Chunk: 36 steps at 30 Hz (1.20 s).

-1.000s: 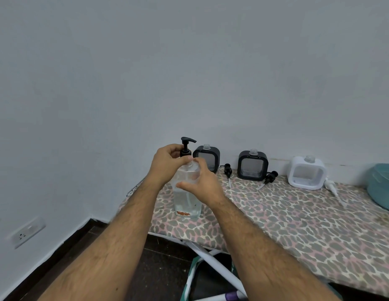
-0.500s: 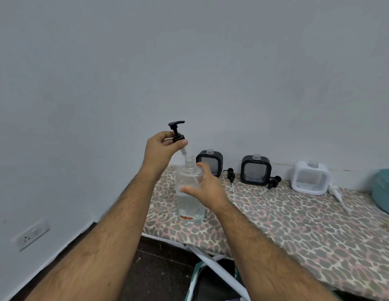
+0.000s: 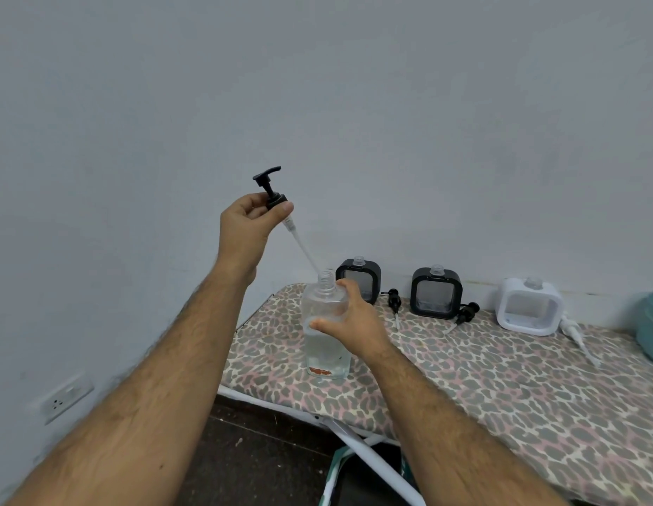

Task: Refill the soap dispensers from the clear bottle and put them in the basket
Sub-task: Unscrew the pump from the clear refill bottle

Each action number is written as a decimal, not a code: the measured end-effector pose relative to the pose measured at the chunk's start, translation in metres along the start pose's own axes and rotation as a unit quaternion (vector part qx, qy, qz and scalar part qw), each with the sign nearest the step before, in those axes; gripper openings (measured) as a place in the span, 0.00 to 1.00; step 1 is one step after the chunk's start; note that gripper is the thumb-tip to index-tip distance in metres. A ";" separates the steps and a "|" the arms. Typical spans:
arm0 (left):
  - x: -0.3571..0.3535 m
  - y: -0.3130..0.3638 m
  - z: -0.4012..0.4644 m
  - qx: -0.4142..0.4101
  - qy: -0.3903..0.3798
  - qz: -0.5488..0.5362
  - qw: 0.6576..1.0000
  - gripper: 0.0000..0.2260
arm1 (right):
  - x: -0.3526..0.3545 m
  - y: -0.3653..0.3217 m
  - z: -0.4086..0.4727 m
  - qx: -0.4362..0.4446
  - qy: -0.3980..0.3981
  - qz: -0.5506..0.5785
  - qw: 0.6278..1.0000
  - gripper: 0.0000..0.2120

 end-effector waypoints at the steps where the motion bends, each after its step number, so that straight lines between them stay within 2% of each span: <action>1: 0.000 0.001 0.000 0.002 -0.002 0.001 1.000 0.10 | 0.000 0.000 0.000 0.000 -0.001 0.001 1.000 0.40; 5: 0.001 0.004 -0.001 -0.006 0.005 0.015 1.000 0.12 | 0.000 -0.001 -0.001 0.003 0.001 -0.001 1.000 0.40; 9: 0.002 0.001 -0.001 0.021 -0.001 -0.005 1.000 0.11 | 0.000 -0.001 -0.002 0.001 -0.003 0.001 1.000 0.39; 12: 0.004 0.006 -0.002 -0.006 0.005 0.015 1.000 0.10 | -0.001 -0.001 -0.002 0.001 -0.003 -0.002 1.000 0.39; 17: 0.018 0.006 0.001 0.008 0.047 -0.040 0.998 0.12 | -0.001 -0.001 -0.002 0.000 -0.002 -0.008 1.000 0.39; 20: 0.036 0.003 0.003 0.028 0.096 -0.059 0.993 0.09 | -0.001 -0.001 -0.003 0.001 0.001 -0.008 1.000 0.39; 23: 0.050 -0.002 0.002 0.044 0.100 -0.055 0.992 0.06 | -0.001 -0.001 -0.003 -0.001 0.001 -0.006 1.000 0.40; 26: 0.064 -0.008 0.002 0.055 0.119 -0.063 0.989 0.10 | -0.001 0.000 -0.002 0.001 0.001 -0.007 1.000 0.40; 30: 0.080 -0.023 0.001 0.088 0.132 -0.070 0.985 0.08 | -0.001 0.000 -0.002 0.002 0.002 -0.007 1.000 0.39; 33: 0.092 -0.037 -0.001 0.115 0.146 -0.073 0.980 0.13 | -0.001 0.000 -0.001 0.003 0.001 -0.006 1.000 0.40; 36: 0.105 -0.054 -0.003 0.146 0.151 -0.084 0.974 0.10 | -0.002 0.002 0.000 0.003 -0.002 0.000 1.000 0.40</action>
Point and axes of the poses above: each hand's wrist, its own z-axis towards the middle knuckle, its own x-axis out of the back of the hand, y = z × x, the point moved 8 cm from there along z, towards the middle knuckle, and after that the axes turned 1 degree about y, right-handed, at the moved point
